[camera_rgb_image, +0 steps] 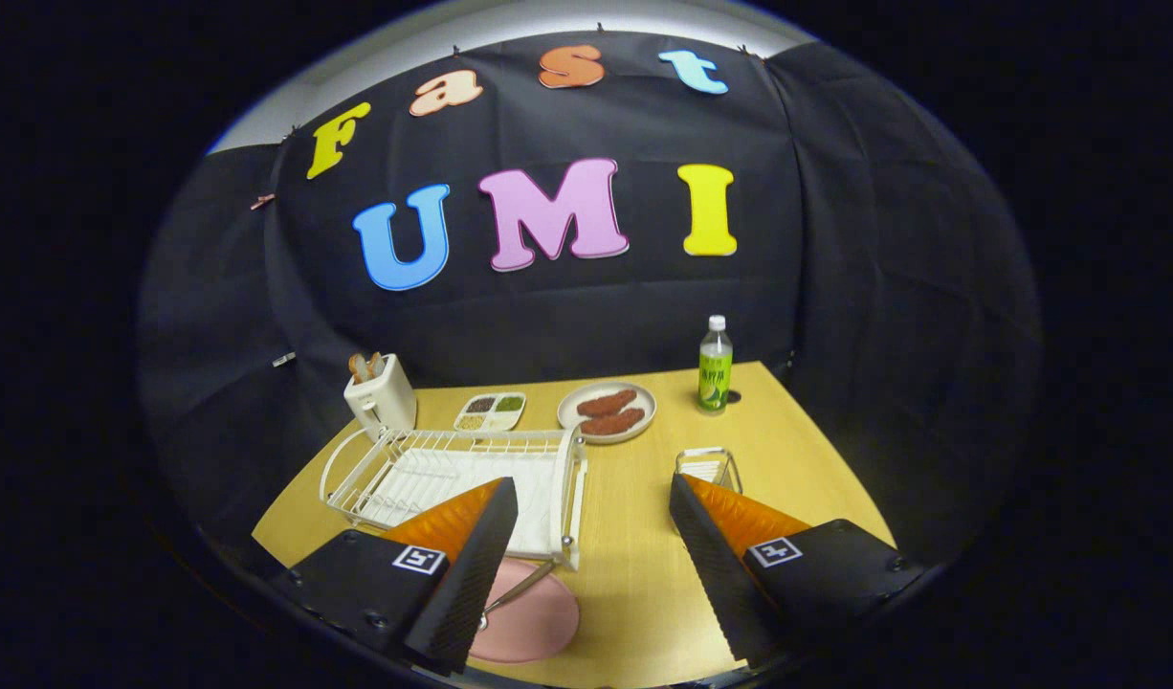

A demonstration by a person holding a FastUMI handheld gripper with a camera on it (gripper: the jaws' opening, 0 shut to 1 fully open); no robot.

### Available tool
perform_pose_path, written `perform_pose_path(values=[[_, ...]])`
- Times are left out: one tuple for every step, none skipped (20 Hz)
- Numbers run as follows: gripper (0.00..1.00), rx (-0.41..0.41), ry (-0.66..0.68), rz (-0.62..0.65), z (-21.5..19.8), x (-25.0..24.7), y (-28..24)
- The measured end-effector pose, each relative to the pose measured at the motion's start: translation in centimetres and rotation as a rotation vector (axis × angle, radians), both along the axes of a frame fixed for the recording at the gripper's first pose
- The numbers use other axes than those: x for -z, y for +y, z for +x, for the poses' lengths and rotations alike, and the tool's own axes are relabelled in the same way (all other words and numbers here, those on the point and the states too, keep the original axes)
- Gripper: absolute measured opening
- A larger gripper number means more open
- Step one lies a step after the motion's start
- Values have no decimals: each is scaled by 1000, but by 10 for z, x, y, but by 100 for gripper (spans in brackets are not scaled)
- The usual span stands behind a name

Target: Take the plate from the dish rack, then take the spoon from the basket and place it into the plate.

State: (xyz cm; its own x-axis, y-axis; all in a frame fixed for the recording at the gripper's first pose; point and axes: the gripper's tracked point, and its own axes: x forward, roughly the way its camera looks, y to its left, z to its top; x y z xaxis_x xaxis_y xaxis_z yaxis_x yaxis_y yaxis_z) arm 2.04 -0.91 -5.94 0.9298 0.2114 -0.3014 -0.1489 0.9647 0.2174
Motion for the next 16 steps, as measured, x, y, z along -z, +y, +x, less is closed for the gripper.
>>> perform_pose_path(values=[[98, 1, -43, -11, 6, -12, -8], [98, 5, -82, -17, 11, -25, -17], [98, 10, -109, -18, 16, -35, -24], [98, 17, -136, -21, 20, -46, -33], [98, 31, -170, -25, 24, -59, -44], [98, 51, -211, -33, 28, -73, -57], [98, 75, -249, -46, 32, -85, -71], [98, 101, -282, -59, 35, -96, -85], [98, 118, -297, -66, 36, -102, -95], [98, 131, -299, -61, 36, -105, -101], [98, 136, -296, -46, 37, -107, -104], [98, 139, -293, -29, 38, -108, -106], [98, 137, -286, -15, 40, -107, -106], [98, 132, -278, -11, 43, -102, -106], [98, 126, -264, -12, 44, -98, -105], [98, 119, -256, -14, 45, -96, -103]])
